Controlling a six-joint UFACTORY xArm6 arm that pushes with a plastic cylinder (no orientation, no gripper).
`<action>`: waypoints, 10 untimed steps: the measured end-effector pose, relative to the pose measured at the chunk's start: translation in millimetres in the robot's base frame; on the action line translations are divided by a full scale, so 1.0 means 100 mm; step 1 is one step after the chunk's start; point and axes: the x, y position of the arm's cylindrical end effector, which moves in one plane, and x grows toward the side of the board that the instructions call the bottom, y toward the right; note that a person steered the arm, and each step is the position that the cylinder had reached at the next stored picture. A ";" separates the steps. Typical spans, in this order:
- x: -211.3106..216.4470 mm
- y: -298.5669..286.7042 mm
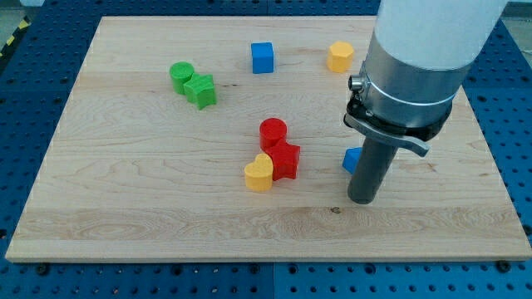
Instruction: Push the blue triangle closer to green star
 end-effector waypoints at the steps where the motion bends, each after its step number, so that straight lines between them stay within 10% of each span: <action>1: -0.10 -0.10; 10: -1.36 0.79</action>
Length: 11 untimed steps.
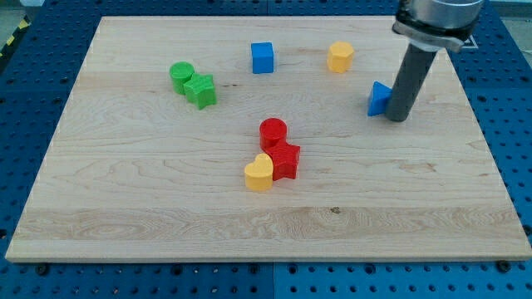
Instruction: Push the blue triangle closer to green star
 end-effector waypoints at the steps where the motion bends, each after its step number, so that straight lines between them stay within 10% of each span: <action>1: -0.46 0.03; 5: -0.38 0.57; 11: -0.35 -1.06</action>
